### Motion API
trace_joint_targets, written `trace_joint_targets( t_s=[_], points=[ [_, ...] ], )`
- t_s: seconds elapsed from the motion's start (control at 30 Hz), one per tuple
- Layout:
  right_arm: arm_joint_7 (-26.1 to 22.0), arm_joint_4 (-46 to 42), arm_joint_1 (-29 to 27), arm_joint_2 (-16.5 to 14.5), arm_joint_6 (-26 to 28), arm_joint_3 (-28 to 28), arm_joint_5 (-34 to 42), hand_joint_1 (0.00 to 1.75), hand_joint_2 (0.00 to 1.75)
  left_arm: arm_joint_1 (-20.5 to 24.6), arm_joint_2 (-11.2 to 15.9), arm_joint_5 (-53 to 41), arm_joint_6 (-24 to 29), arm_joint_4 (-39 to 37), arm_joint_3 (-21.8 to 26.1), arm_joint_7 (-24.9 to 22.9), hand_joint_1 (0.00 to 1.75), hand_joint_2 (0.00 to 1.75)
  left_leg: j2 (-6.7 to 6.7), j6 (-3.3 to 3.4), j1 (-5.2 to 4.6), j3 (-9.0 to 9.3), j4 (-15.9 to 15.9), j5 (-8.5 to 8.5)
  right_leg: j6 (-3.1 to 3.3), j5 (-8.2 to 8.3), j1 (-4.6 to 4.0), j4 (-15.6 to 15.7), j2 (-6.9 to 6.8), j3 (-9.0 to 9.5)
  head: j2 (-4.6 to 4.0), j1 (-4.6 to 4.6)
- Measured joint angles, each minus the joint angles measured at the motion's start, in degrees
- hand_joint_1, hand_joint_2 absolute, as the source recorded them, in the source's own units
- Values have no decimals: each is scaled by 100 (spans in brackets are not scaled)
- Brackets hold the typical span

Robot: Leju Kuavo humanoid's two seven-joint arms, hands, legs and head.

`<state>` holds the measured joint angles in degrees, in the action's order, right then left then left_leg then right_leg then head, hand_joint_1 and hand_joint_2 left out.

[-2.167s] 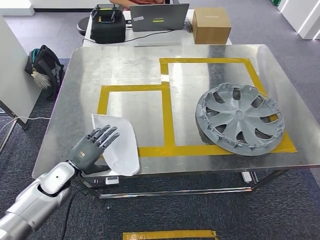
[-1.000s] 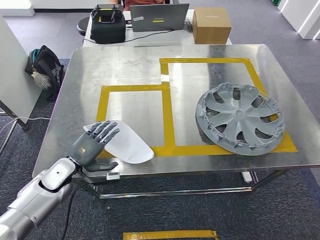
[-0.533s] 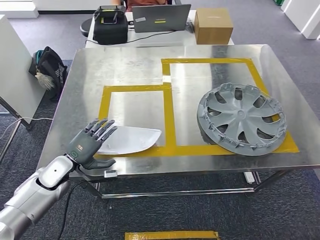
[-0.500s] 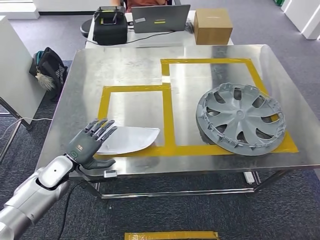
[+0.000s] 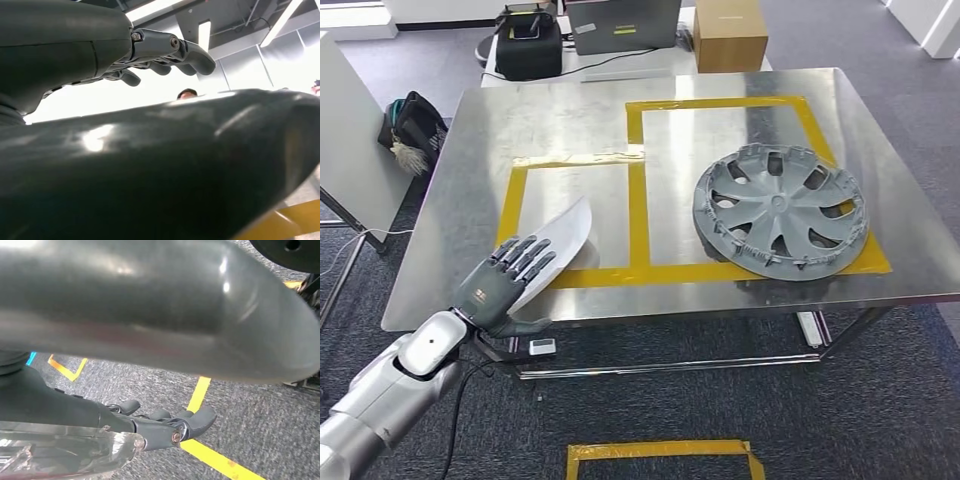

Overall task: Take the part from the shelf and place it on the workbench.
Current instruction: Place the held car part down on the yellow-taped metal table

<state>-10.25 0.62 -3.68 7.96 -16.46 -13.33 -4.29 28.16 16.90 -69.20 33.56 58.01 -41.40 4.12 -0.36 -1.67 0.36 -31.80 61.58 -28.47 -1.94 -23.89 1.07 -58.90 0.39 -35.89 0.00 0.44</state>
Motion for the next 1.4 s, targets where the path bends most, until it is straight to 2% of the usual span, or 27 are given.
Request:
trace_joint_targets(
  t_s=[0.07,0.17,0.23,0.3,0.33,0.37,0.4,0.47,0.53,0.57,0.6,0.67,0.73,0.8,0.83,0.87,0.9,0.93,1.0,1.07,1.1,1.17,1.2,1.23,1.33,1.37,1.4],
  points=[
    [1,-1,2,0,-1,10,-5,0,0,27,-4,-3,3,0,2,-3,0,0,-4,50,-24,255,-448,41,-74,87,-9,13,2,-39,-1,0],
    [5,1,-10,0,-3,21,-11,0,0,43,-11,-4,5,0,2,-5,0,0,2,172,-38,182,-519,144,-188,153,10,45,1,-89,0,-12],
    [11,1,-16,0,-6,23,-21,0,0,51,-28,-3,-1,-1,1,-5,0,0,16,262,-26,79,-546,262,-229,-192,15,-256,-1,-231,0,4],
    [17,1,-6,0,-10,24,-39,0,0,53,-44,2,-13,-7,0,-5,0,0,22,307,-38,-66,-543,381,-248,-741,8,-973,-3,-446,-1,16],
    [19,1,3,0,-11,24,-48,0,0,53,-53,5,-18,-14,-2,-5,0,0,22,314,-47,-147,-541,443,-252,-903,4,-1317,-3,-513,-1,16],
    [20,1,12,0,-12,24,-53,0,0,53,-62,8,-21,-22,-4,-5,0,0,22,316,-56,-230,-538,505,-252,-934,-1,-1521,-3,-511,-1,15],
    [20,1,22,0,-13,25,-57,0,0,52,-73,10,-23,-30,-6,-5,0,0,21,312,-61,-310,-535,566,-245,-845,-7,-1529,-2,-410,-1,15],
    [20,1,49,0,-13,26,-60,0,0,53,-86,12,-25,-40,-8,-5,0,0,18,286,-65,-450,-525,685,-212,-562,-25,-973,-1,92,-1,15],
    [20,-2,80,1,-11,26,-62,0,0,60,-90,15,-24,-44,-3,-5,0,0,17,235,-80,-537,-512,790,-168,-543,-48,-161,6,687,0,8],
    [20,-3,88,1,-10,26,-63,0,0,70,-90,15,-23,-46,-1,-5,0,0,18,205,-84,-554,-509,838,-144,-597,-59,91,11,837,-1,7],
    [21,-3,89,2,-10,26,-65,0,0,79,-89,16,-23,-49,1,-5,0,0,19,172,-86,-562,-517,885,-116,-631,-72,203,13,881,-1,7],
    [25,-3,82,1,-11,26,-66,0,0,90,-91,16,-24,-54,-1,-5,0,0,17,105,-74,-587,-525,931,-26,-557,-69,219,0,780,-1,13],
    [28,-3,90,0,-12,27,-67,0,0,91,-90,18,-25,-61,-1,-5,0,0,14,31,-62,-697,-297,609,68,-418,-47,232,-18,684,0,-18],
    [30,-3,87,0,-11,28,-68,0,0,90,-92,27,-24,-69,-1,-5,0,0,15,-34,-39,-891,381,-7,107,-268,-40,228,-26,544,0,-54],
    [30,-3,80,0,-11,29,-70,0,0,86,-97,32,-23,-74,-2,-5,0,0,16,-58,-27,-971,769,-218,107,-197,-40,225,-31,456,0,-60],
    [31,-3,75,0,-11,30,-72,0,0,82,-103,39,-23,-81,-3,-5,0,0,16,-76,-15,-995,1057,-295,100,-131,-39,221,-37,368,0,-59],
    [31,-3,75,0,-11,31,-77,0,0,78,-110,44,-21,-89,-5,-5,0,0,16,-88,-4,-939,1170,-245,86,-69,-36,218,-42,285,0,-60],
    [31,-3,77,0,-11,32,-85,0,0,77,-116,50,-18,-97,-5,-3,0,0,17,-95,7,-786,1071,-110,65,-13,-32,215,-46,212,0,-60],
    [31,-3,83,4,-16,33,-116,0,0,91,-134,62,-5,-113,-6,10,0,0,17,-101,33,-209,389,107,2,84,-30,197,-47,93,0,-63],
    [30,-3,100,14,-35,33,-170,0,0,144,-182,79,-1,-138,-8,46,0,0,6,-43,36,285,-335,63,-74,182,-42,165,-50,-2,0,-63],
    [29,-3,113,22,-51,33,-205,0,0,178,-221,87,-6,-164,-13,75,0,0,0,7,24,374,-511,22,-109,238,-45,161,-52,-42,0,-63],
    [27,-3,140,45,-104,32,-279,0,0,244,-332,111,-39,-259,-39,141,0,0,7,131,1,297,-573,60,-178,332,-18,172,-52,-113,0,-64],
    [28,-2,148,62,-132,31,-311,0,0,280,-400,119,-65,-323,-59,161,0,0,16,190,-7,241,-574,116,-206,266,-1,128,-51,-166,0,-62],
    [28,-2,155,79,-161,30,-338,0,0,321,-472,126,-87,-384,-79,169,0,0,23,246,-8,177,-580,181,-229,90,8,-26,-49,-242,0,-60],
    [28,-1,205,127,-203,28,-376,0,0,433,-641,130,-117,-521,-123,171,0,0,27,331,-35,-54,-579,384,-259,-708,-3,-1076,-43,-542,0,-38],
    [28,-2,229,139,-204,28,-379,0,0,451,-675,130,-119,-557,-137,169,0,0,28,335,-48,-138,-576,451,-257,-813,-11,-1379,-43,-581,0,-34],
    [29,-2,247,146,-204,28,-380,0,0,462,-700,130,-120,-591,-150,167,0,0,29,334,-59,-223,-572,518,-248,-790,-20,-1520,-42,-535,0,-32]
  ],
)
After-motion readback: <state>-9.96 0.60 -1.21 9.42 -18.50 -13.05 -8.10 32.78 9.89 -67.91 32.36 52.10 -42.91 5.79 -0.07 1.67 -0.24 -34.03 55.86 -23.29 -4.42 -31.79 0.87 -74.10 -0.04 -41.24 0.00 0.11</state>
